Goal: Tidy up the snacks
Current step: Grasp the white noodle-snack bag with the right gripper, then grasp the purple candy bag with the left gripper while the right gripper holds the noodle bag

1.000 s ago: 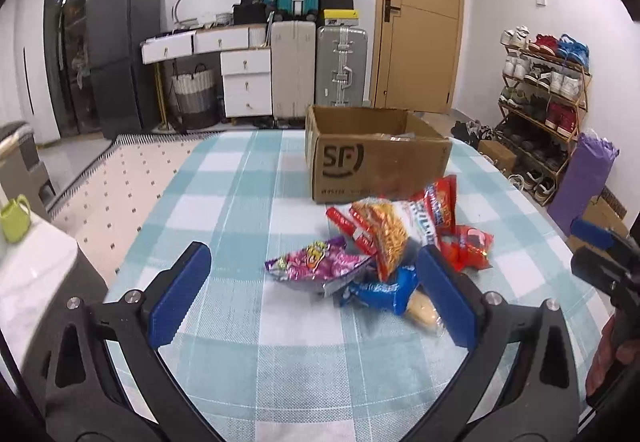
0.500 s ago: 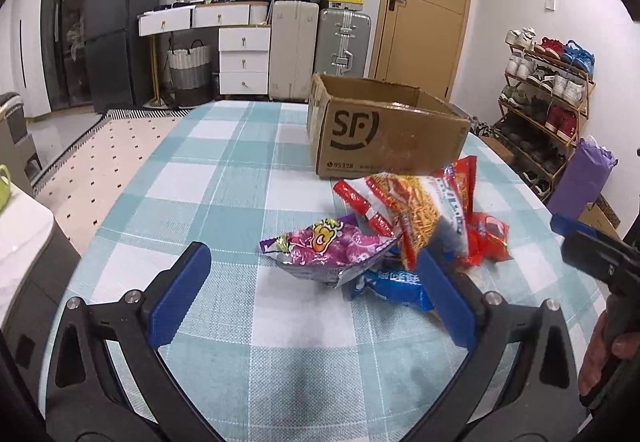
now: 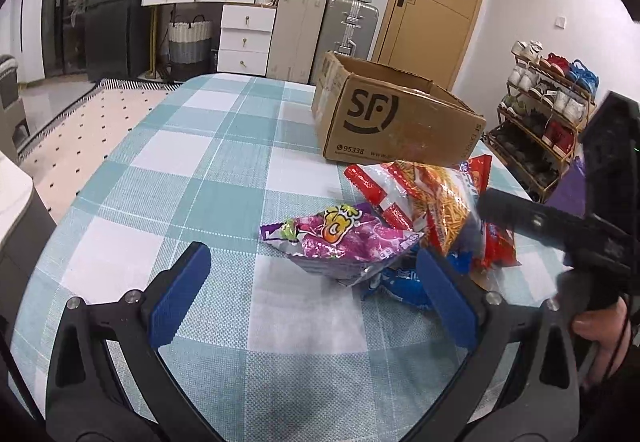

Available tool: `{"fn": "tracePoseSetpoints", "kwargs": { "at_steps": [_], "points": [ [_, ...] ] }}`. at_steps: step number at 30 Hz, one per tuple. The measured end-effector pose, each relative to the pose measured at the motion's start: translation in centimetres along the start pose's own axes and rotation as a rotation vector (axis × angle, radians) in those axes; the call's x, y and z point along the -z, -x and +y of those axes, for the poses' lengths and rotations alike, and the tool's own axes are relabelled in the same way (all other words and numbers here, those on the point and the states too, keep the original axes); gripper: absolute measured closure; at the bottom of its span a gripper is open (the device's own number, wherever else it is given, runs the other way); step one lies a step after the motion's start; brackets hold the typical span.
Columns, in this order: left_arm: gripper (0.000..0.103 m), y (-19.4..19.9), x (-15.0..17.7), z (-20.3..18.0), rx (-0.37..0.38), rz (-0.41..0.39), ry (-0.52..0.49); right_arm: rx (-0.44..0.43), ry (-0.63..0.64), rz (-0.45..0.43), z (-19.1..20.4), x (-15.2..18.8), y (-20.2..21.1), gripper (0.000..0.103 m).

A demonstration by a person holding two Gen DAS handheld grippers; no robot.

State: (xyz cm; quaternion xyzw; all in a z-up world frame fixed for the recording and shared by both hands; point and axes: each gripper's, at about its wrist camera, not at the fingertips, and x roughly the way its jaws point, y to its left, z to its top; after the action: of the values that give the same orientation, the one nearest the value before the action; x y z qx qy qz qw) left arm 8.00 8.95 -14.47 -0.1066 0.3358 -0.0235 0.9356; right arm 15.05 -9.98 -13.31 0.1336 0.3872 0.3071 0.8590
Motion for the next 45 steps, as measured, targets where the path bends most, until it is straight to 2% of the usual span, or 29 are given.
{"fn": "tracePoseSetpoints", "kwargs": {
  "at_steps": [9, 11, 12, 17, 19, 24, 30, 38, 45],
  "points": [
    [0.0, -1.3, 0.0, 0.3, 0.023, 0.012, 0.008, 0.003, 0.024, 0.03, 1.4, -1.1, -3.2, 0.002],
    [0.0, -1.0, 0.2, 0.1, 0.028, 0.015, 0.012, 0.01, 0.031, 0.041, 1.7, -1.2, -3.7, 0.01],
    [0.0, -1.1, 0.2, 0.2, 0.03, 0.015, 0.016, 0.015, 0.034, 0.052, 1.8, -1.2, -4.0, 0.019],
    [0.0, -0.8, 0.5, 0.5, 0.032, 0.012, 0.028, 0.014, 0.036, 0.056, 2.0, -1.0, -4.3, 0.029],
    [0.0, -0.7, 0.6, 0.5, 0.032, 0.012, 0.031, 0.039, 0.041, 0.056, 2.1, -1.1, -4.2, 0.038],
    [0.0, -0.6, 0.7, 0.6, 0.023, 0.007, 0.039, 0.026, 0.013, 0.059, 1.5, -0.6, -3.3, 0.045],
    [0.0, -0.2, 0.9, 0.4, 0.011, 0.004, 0.032, 0.001, -0.017, 0.013, 1.4, -0.3, -1.1, 0.047],
    [0.0, -0.3, 1.2, 0.1, -0.004, 0.021, 0.009, 0.01, -0.083, -0.07, -0.6, 1.3, 4.5, 0.047],
    [0.0, -0.6, 1.7, 0.1, -0.013, 0.076, -0.002, 0.021, -0.123, -0.107, -2.4, 3.8, 8.8, 0.047]
  ]
}}
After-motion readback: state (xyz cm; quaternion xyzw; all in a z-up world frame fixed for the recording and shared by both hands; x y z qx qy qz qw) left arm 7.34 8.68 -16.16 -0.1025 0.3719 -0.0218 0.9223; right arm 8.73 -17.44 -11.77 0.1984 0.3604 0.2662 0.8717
